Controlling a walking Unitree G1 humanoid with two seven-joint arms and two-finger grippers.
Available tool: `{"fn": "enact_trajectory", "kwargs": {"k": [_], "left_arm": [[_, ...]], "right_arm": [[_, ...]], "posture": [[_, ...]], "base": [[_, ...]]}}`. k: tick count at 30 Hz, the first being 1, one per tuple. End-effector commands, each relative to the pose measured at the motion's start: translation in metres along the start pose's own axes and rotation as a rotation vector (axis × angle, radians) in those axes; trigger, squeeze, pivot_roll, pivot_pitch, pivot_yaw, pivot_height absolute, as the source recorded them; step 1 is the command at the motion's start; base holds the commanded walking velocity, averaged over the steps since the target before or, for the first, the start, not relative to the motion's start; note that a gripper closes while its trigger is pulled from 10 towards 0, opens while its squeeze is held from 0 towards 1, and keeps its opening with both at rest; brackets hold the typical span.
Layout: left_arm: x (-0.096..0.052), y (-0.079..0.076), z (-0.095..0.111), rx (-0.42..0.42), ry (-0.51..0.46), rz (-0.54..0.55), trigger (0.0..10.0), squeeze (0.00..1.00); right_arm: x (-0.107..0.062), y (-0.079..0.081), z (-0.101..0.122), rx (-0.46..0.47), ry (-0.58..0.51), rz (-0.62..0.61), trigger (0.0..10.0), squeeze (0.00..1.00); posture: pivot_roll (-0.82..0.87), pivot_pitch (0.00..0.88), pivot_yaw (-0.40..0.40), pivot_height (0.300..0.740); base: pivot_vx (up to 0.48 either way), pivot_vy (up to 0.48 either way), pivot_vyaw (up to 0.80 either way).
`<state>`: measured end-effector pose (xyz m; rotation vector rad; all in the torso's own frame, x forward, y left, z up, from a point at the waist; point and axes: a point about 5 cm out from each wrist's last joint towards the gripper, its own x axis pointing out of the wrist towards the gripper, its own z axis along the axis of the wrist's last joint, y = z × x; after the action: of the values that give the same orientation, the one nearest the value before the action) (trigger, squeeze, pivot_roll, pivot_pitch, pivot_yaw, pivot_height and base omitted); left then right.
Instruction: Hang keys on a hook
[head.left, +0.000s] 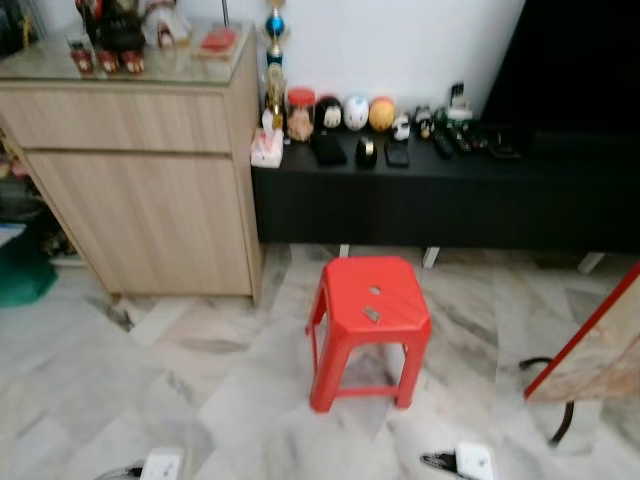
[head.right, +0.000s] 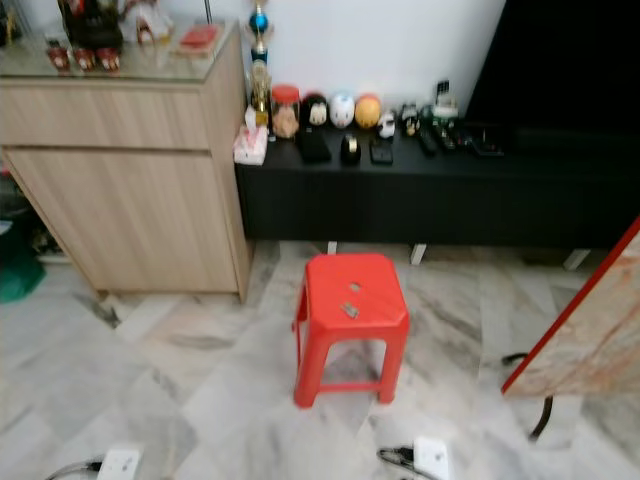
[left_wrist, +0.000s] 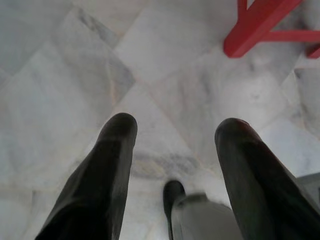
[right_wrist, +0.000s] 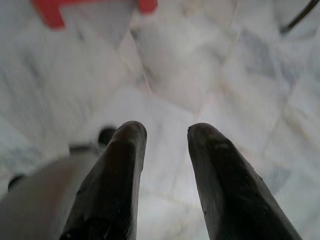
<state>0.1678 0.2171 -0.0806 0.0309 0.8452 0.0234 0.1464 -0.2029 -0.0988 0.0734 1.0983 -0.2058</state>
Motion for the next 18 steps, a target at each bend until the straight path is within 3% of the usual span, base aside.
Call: {"fn": "enact_trajectory", "kwargs": {"k": [1, 13, 18], "left_arm": [[-0.0071, 0.0148, -0.0153, 0.002, 0.056, 0.041, 10.0, 0.00], [-0.0070, 0.0152, -0.0150, -0.001, 0.055, 0.045, 10.0, 0.00], [-0.0069, 0.0151, -0.0148, -0.002, 0.055, 0.045, 10.0, 0.00]], "right_arm": [[0.0008, 0.0139, 0.0063, 0.014, -0.017, 0.033, 10.0, 0.00], [0.0008, 0.0132, 0.0085, 0.056, -0.038, 0.022, 10.0, 0.00], [0.0010, 0.0124, 0.0105, 0.054, -0.043, 0.017, 10.0, 0.00]], "posture": [[0.00, 0.000, -0.058, 0.740], [0.01, 0.000, -0.059, 0.740], [0.00, 0.000, -0.062, 0.740]], "base": [[0.311, 0.000, 0.00], [0.308, 0.000, 0.00], [0.307, 0.000, -0.50]]}}
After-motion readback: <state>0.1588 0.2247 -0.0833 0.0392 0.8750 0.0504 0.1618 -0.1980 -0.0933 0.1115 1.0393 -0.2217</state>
